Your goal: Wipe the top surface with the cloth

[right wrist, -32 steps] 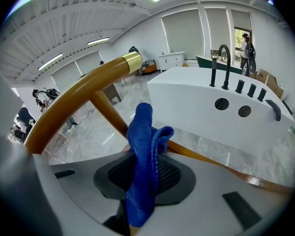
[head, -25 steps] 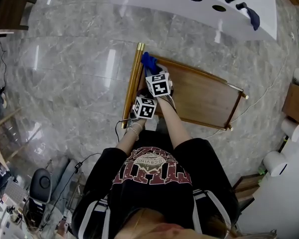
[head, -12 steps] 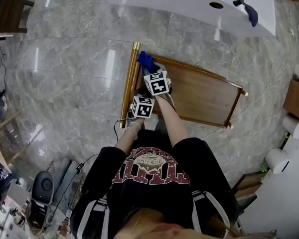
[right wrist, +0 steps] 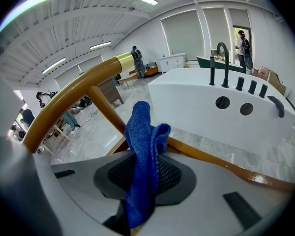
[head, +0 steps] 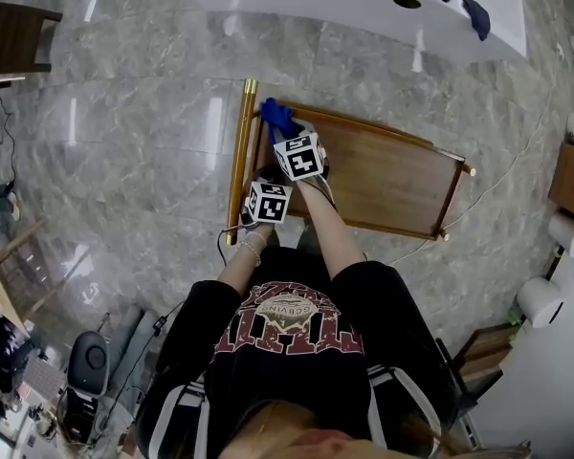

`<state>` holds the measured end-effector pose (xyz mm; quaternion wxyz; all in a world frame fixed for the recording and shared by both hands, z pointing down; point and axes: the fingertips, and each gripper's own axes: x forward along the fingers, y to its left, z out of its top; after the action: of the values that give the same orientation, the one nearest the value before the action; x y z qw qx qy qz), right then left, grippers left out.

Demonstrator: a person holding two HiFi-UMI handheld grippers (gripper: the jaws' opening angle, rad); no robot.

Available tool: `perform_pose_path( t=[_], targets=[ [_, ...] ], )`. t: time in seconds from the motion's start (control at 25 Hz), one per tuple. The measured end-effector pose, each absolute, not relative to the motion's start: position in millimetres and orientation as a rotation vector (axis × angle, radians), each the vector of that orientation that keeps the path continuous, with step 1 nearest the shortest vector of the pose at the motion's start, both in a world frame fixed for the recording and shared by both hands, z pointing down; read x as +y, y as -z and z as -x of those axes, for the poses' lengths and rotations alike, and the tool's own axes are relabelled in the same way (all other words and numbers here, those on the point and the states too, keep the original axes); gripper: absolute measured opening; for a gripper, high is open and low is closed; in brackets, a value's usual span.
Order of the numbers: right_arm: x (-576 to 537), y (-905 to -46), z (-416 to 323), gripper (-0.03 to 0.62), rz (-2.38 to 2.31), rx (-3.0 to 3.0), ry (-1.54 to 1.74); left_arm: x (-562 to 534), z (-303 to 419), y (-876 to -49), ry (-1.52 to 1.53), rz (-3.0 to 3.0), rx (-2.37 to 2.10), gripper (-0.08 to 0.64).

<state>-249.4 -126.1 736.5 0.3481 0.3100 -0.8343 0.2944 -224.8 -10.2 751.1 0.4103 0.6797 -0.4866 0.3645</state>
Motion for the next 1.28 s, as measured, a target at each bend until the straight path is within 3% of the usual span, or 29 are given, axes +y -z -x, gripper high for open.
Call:
perform_pose_path(
  t=[1.28],
  targets=[
    [-120,-734,161,0.092,-0.884,-2.115,-0.773,-6,221,-751,-1.063,-1.713,-1.278,0.049]
  ],
)
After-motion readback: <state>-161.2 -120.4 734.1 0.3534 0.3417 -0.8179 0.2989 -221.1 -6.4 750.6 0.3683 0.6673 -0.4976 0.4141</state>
